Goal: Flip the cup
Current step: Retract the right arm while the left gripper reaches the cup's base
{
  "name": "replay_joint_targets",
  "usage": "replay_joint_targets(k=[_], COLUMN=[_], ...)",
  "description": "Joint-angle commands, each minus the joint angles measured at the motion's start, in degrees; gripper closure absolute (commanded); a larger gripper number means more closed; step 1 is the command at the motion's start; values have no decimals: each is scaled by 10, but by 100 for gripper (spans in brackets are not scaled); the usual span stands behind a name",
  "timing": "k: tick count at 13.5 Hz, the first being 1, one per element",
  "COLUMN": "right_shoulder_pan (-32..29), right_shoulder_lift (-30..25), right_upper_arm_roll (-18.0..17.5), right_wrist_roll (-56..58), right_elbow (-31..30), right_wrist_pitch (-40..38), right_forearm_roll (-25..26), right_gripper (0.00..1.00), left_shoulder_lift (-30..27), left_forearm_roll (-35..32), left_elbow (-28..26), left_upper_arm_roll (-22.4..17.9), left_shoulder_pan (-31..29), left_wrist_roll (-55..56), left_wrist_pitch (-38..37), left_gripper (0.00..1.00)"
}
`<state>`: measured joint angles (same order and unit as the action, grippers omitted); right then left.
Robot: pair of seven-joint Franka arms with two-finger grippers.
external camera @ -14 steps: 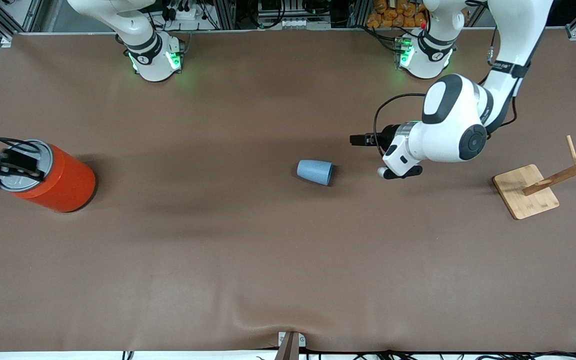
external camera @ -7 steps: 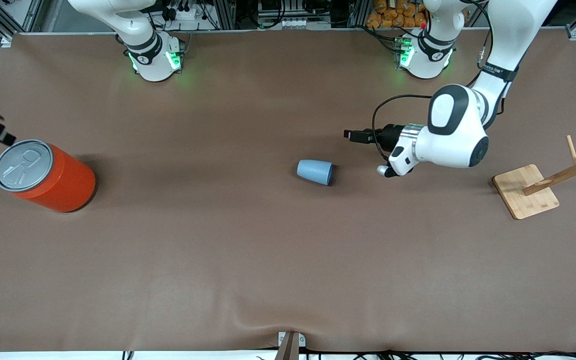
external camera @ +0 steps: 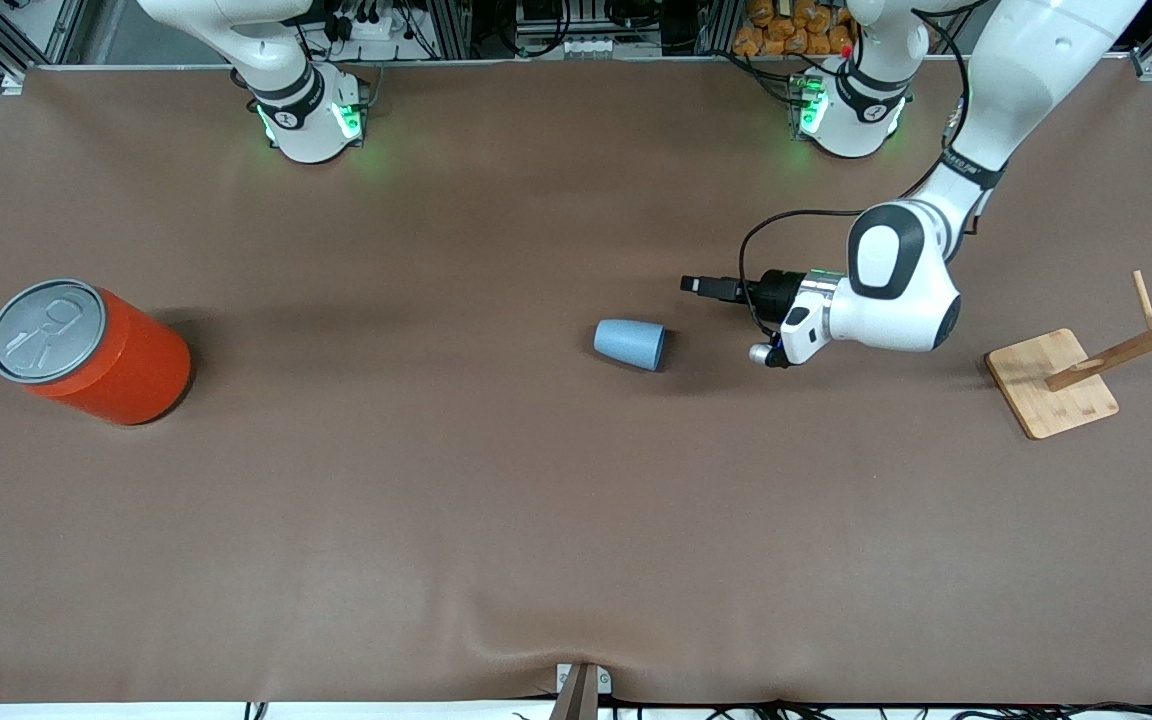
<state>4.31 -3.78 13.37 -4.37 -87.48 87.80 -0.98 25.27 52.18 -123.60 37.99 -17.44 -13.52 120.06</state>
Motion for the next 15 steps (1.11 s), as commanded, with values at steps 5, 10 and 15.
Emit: replay_joint_targets(k=[5,10,15], right_shoulder_pan=[-51,-47,-53], right_shoulder_lift=[27,44,39], right_upper_arm_roll=[-11,-14,-74], right_wrist_roll=[21,17,32], right_elbow=[18,48,48], right_wrist_pitch=[9,-6,-27], right_forearm_roll=[-22,-23,-8], right_gripper=[0,0,0], left_shoulder_lift=[138,169,185], left_forearm_roll=[97,160,158], left_elbow=[46,78,92], left_upper_arm_roll=[1,0,-26], left_shoulder_pan=[-2,13,37], left_wrist_roll=[-217,-262,-280], left_wrist_pitch=[41,54,67], left_gripper=[34,39,39])
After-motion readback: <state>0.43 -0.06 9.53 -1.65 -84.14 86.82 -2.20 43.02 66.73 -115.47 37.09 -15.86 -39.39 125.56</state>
